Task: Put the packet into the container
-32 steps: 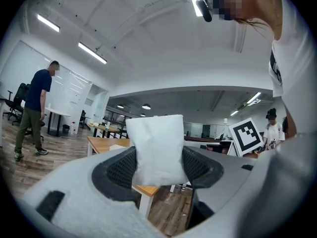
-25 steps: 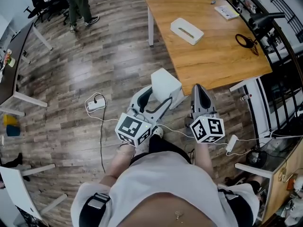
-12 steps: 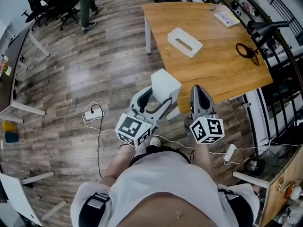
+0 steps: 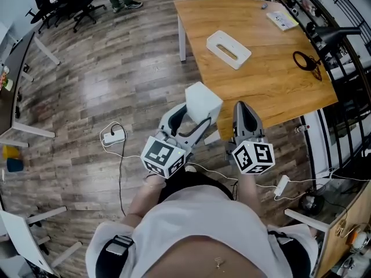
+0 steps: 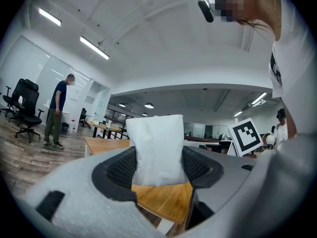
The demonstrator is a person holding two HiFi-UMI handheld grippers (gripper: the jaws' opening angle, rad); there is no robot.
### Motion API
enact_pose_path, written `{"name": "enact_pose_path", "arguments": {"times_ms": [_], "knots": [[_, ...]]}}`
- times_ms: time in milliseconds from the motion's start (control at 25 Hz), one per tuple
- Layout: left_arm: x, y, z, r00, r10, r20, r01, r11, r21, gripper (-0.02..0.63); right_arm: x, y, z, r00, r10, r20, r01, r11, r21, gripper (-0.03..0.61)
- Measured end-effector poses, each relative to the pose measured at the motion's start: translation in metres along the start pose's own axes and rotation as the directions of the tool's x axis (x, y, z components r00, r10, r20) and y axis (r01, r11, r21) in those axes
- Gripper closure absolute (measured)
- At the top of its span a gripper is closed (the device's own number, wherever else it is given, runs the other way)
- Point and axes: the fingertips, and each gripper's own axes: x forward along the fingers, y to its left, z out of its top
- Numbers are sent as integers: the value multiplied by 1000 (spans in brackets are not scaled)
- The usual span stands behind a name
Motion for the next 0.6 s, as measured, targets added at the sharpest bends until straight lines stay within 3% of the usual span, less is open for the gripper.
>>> {"name": "enact_pose_path", "arguments": {"times_ms": [600], "knots": [[32,9,-1,999,-25,-35,24,999,-26,321,8,-22,-2,998,-47,-30,48,999,26,568]]}}
